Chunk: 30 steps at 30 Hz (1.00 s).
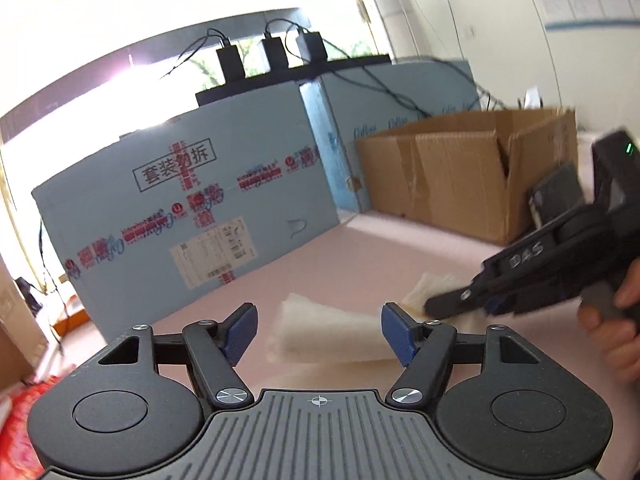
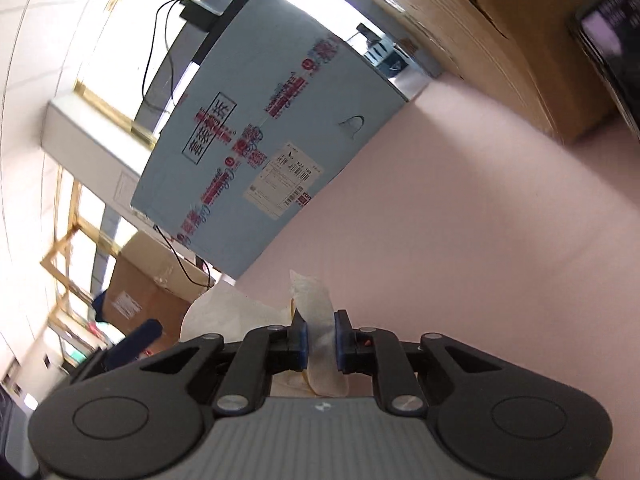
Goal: Fold shopping bag
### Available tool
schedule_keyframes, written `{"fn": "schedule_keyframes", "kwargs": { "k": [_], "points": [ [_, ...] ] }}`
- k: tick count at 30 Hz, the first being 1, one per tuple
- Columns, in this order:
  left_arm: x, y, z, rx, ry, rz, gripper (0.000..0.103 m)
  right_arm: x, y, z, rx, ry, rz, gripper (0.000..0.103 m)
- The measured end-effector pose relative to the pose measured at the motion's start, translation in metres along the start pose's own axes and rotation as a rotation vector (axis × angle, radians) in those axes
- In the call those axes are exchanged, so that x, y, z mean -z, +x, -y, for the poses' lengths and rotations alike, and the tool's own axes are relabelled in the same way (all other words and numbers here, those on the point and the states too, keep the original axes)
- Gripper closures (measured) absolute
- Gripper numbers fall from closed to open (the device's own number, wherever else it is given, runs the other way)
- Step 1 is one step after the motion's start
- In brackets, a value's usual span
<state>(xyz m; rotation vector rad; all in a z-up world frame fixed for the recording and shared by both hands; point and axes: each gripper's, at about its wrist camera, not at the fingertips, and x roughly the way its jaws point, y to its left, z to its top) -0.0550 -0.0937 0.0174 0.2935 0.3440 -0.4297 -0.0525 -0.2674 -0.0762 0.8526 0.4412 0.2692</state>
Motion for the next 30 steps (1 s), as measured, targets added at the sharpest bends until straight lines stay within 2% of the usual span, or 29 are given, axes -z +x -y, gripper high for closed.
{"fn": "schedule_keyframes", "kwargs": {
  "k": [1, 3, 7, 9, 12, 15, 16, 17, 18, 21, 24, 27, 29, 30],
  "points": [
    [0.003, 0.004, 0.002, 0.020, -0.018, -0.013, 0.040, 0.000, 0.000, -0.001, -0.001, -0.007, -0.005, 0.089],
    [0.010, 0.011, 0.005, 0.060, -0.054, -0.040, 0.058, -0.001, 0.001, -0.004, 0.009, -0.047, -0.025, 0.088],
    [0.024, 0.026, 0.011, 0.138, -0.125, -0.094, 0.061, -0.003, 0.002, -0.010, 0.027, -0.127, -0.064, 0.088],
    [0.029, 0.029, 0.015, 0.134, -0.115, -0.129, 0.060, -0.004, 0.003, -0.013, 0.036, -0.168, -0.084, 0.086],
    [0.030, 0.028, 0.019, 0.120, -0.090, -0.140, 0.060, -0.006, 0.004, -0.017, 0.050, -0.228, -0.113, 0.079],
    [0.031, 0.025, 0.024, 0.110, -0.068, -0.141, 0.060, -0.008, 0.004, -0.022, 0.063, -0.288, -0.143, 0.059],
    [0.030, 0.025, 0.025, 0.116, -0.067, -0.138, 0.060, -0.008, 0.005, -0.023, 0.068, -0.308, -0.152, 0.064],
    [0.029, 0.025, 0.026, 0.114, -0.066, -0.133, 0.060, -0.010, 0.007, -0.022, 0.053, -0.294, -0.175, 0.074],
    [0.028, 0.024, 0.026, 0.110, -0.062, -0.130, 0.060, -0.012, 0.011, -0.020, 0.031, -0.267, -0.203, 0.091],
    [0.025, 0.019, 0.027, 0.093, -0.054, -0.123, 0.060, -0.009, 0.007, -0.001, -0.025, 0.010, -0.192, 0.092],
    [0.022, 0.015, 0.027, 0.096, -0.045, -0.139, 0.058, 0.008, -0.004, 0.011, -0.076, 0.202, -0.141, 0.092],
    [0.026, 0.015, 0.035, 0.074, -0.018, -0.171, 0.058, 0.015, -0.011, 0.011, -0.049, 0.172, -0.157, 0.092],
    [0.028, 0.016, 0.044, 0.038, 0.022, -0.181, 0.058, 0.011, -0.012, 0.004, -0.009, 0.070, -0.184, 0.092],
    [0.028, 0.017, 0.050, 0.014, 0.051, -0.184, 0.058, 0.008, -0.012, -0.003, 0.016, -0.021, -0.200, 0.090]
  ]
}}
